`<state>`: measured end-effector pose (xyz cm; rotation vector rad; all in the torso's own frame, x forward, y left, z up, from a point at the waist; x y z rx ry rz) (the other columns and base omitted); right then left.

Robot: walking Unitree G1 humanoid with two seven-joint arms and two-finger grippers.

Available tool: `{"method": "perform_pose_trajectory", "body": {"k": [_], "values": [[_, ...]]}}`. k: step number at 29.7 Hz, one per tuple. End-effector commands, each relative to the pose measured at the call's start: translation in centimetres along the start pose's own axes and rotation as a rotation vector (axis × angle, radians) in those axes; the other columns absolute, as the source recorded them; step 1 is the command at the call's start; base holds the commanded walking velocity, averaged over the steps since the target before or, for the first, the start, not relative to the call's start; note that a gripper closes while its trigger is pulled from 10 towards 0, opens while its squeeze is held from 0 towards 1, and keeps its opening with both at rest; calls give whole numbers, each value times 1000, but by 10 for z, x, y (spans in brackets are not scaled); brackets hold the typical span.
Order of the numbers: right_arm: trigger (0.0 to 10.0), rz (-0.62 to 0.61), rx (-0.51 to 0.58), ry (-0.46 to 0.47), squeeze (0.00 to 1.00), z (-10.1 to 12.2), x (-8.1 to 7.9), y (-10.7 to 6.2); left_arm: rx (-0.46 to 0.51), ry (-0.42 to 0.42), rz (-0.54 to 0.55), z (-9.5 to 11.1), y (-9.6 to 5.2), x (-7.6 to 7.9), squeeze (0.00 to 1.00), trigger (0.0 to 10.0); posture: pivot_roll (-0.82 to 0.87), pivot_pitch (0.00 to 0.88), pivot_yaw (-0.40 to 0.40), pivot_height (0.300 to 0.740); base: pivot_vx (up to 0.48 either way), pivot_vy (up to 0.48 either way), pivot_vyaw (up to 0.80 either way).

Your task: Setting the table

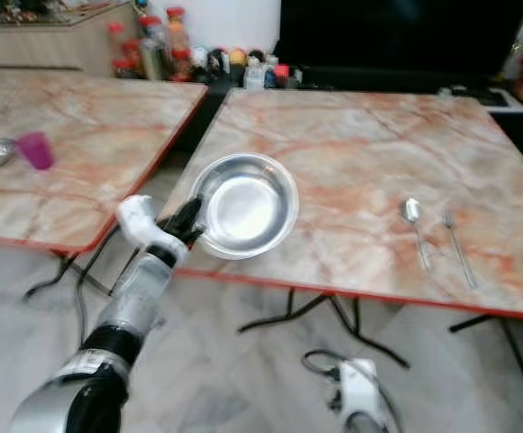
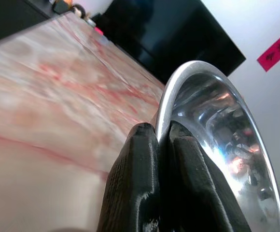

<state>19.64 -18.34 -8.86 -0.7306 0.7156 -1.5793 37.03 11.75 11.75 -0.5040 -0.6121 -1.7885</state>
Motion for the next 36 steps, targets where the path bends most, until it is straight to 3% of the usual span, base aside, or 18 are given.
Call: {"method": "perform_pose_trajectory", "body": {"k": [1, 12, 18, 32, 36], "values": [[10000, -26, -3, 0, 0, -1, 11, 0, 2, -4, -31, 0, 6, 11, 0, 10000, 26, 0, 27, 740, 259, -401, 0], [10000, -30, 1, 5, 0, -1, 9, 0, -7, 7, -35, 1, 5, 10, 0, 10000, 29, 0, 34, 740, 259, -400, 0], [10000, -33, -6, 4, 0, -4, 8, -1, -30, 49, -13, -1, 4, 6, 0, 10000, 33, 0, 40, 740, 0, 0, 0], [10000, -44, -10, 21, 0, -6, 8, -1, -25, 27, 32, 7, 4, -4, 0, 10000, 29, 0, 48, 740, 0, 0, 0], [10000, -46, -13, 22, 0, -6, 9, -1, -26, 22, 40, 8, 3, -6, 0, 10000, 29, 0, 48, 740, 0, 422, -317]]}}
Point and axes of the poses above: a point about 5 cm out from each wrist's last joint towards the gripper, its own y axis pointing out of the wrist towards the gripper, its own z axis along the axis of the wrist's last joint, x = y × z, the point moved 1 cm from there along y, pointing out of the wrist towards the gripper, and after that the axes turned 3 degrees about y, right-handed, at the moved point
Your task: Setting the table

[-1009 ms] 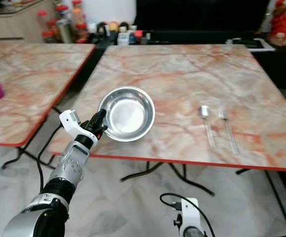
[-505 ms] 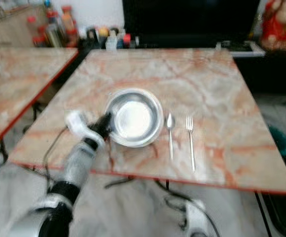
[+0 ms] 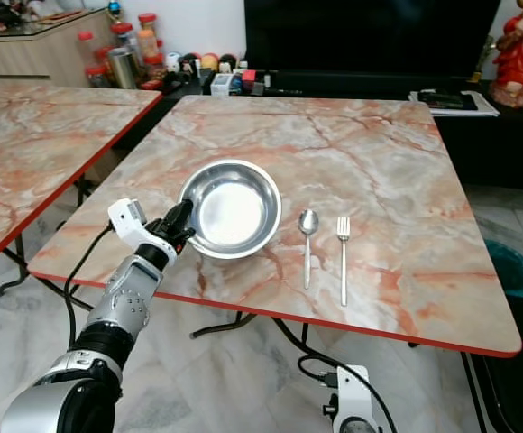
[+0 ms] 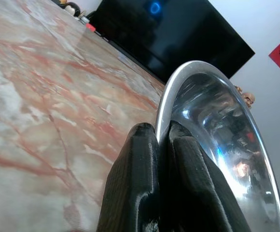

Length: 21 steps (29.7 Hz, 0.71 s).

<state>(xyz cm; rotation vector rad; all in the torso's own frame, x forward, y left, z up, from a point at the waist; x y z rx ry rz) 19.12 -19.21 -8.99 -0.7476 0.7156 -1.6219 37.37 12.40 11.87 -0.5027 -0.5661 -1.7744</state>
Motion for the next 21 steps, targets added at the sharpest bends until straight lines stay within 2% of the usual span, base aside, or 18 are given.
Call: {"method": "perform_pose_trajectory", "body": {"k": [1, 12, 17, 21], "values": [[10000, -2, -8, 13, 0, -1, -1, 0, -3, -3, 12, 3, 2, -1, 0, 10000, 29, 0, 48, 740, 0, 480, -644], [10000, -4, 5, 15, 0, 0, 0, 0, -3, 0, 15, 2, 1, -2, 0, 10000, 28, 0, 47, 740, 0, 479, -58], [10000, -4, -5, 16, 0, -1, 0, 0, -4, 19, 1, 2, 3, 3, 0, 10000, 28, 0, 47, 740, 0, 0, 0], [10000, -4, 1, 18, 0, -1, 0, 0, -10, 26, -3, 0, 4, 6, 0, 10000, 28, 0, 50, 740, 0, 0, -431]]}}
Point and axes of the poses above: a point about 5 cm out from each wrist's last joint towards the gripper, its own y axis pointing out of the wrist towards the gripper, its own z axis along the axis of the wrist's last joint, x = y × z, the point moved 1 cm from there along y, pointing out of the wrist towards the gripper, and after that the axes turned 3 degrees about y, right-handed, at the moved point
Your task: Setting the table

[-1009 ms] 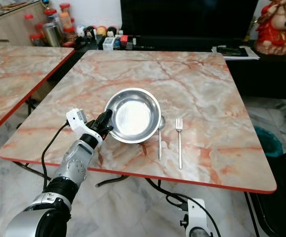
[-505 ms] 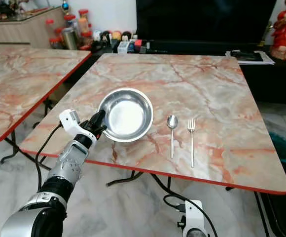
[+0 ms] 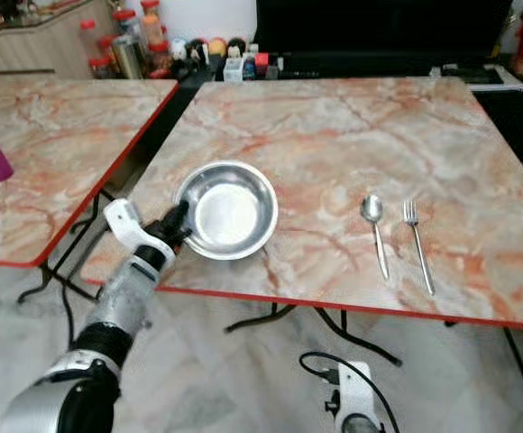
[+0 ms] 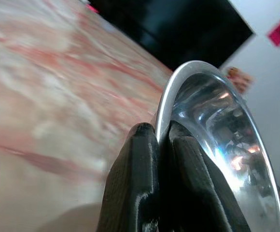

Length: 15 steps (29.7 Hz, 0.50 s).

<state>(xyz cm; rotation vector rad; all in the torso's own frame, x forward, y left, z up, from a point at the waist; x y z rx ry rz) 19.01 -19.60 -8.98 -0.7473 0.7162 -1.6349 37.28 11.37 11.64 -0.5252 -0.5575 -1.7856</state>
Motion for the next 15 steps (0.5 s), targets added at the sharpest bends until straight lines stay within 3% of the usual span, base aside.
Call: {"method": "perform_pose_trajectory", "body": {"k": [1, 15], "values": [[10000, 7, 4, 12, 0, 0, -4, 0, 9, 39, 0, 7, 2, 0, 0, 10000, 28, 0, 50, 740, 0, 0, 0], [10000, 9, 6, 3, 0, 1, -4, 0, -20, 94, -38, 0, 4, 9, 0, 10000, 30, 0, 49, 740, 0, 0, 0]]}}
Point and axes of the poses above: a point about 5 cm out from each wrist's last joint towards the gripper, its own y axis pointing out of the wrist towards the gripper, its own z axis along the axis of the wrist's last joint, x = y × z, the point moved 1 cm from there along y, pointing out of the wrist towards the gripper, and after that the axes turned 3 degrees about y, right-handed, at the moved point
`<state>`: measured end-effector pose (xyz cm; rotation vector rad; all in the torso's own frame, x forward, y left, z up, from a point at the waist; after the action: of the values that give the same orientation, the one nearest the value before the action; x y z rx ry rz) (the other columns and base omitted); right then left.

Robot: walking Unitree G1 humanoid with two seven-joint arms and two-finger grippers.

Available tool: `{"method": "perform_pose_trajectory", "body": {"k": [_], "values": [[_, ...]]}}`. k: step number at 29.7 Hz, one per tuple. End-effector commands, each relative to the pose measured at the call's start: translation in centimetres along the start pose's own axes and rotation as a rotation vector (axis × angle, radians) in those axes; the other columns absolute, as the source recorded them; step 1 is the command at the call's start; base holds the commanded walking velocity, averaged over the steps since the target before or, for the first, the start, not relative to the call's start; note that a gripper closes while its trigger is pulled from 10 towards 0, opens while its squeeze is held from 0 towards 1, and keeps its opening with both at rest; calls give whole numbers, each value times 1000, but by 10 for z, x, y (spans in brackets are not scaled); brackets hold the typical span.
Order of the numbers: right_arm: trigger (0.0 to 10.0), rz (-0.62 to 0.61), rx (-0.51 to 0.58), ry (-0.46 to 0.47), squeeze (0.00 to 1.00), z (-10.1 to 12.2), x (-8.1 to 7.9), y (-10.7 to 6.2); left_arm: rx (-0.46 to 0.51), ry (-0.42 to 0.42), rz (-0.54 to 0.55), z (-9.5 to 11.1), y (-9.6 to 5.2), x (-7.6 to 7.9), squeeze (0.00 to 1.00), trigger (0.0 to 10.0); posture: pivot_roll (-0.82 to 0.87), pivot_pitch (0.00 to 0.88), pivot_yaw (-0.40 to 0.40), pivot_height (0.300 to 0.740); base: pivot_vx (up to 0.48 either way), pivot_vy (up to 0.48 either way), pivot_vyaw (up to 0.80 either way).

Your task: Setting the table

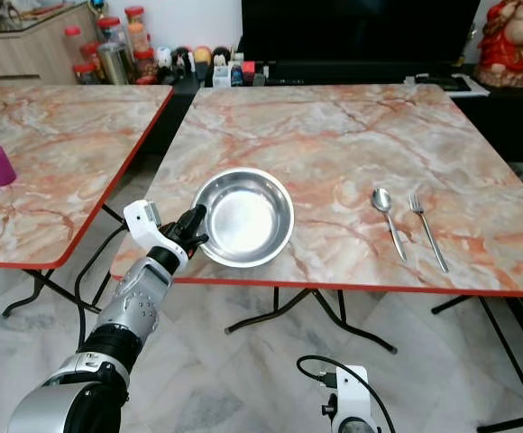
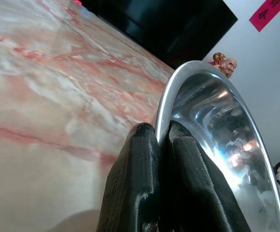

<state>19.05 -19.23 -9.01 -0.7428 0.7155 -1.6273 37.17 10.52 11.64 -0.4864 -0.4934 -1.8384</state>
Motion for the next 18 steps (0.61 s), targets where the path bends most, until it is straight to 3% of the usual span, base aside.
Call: {"method": "perform_pose_trajectory", "body": {"k": [1, 6, 11, 18], "values": [[10000, 1, 4, 2, 0, 2, -1, 0, 14, 41, -8, 5, 3, 3, 0, 10000, 29, 0, 47, 740, 0, 0, 0], [10000, -5, -4, 3, 0, 1, 0, 0, 4, 65, -12, 3, 3, 5, 0, 10000, 30, 0, 46, 740, 210, 0, 0], [10000, -4, -6, 9, 0, 1, 0, 0, -3, 66, -15, 2, 3, 6, 0, 10000, 28, 0, 46, 740, 282, 0, -695], [10000, 0, 7, -3, 0, 3, 0, 1, 1, 68, -16, 3, 4, 6, 0, 10000, 30, 0, 44, 740, 282, 0, 0]]}}
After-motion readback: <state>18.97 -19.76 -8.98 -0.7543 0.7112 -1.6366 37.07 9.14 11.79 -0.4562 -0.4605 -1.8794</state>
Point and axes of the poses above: a point about 5 cm out from each wrist's last joint towards the gripper, its own y axis pointing out of the wrist towards the gripper, its own z axis along the axis of the wrist's last joint, x = y × z, the point moved 1 cm from there along y, pointing out of the wrist towards the gripper, and after that the axes turned 3 degrees about y, right-handed, at the moved point
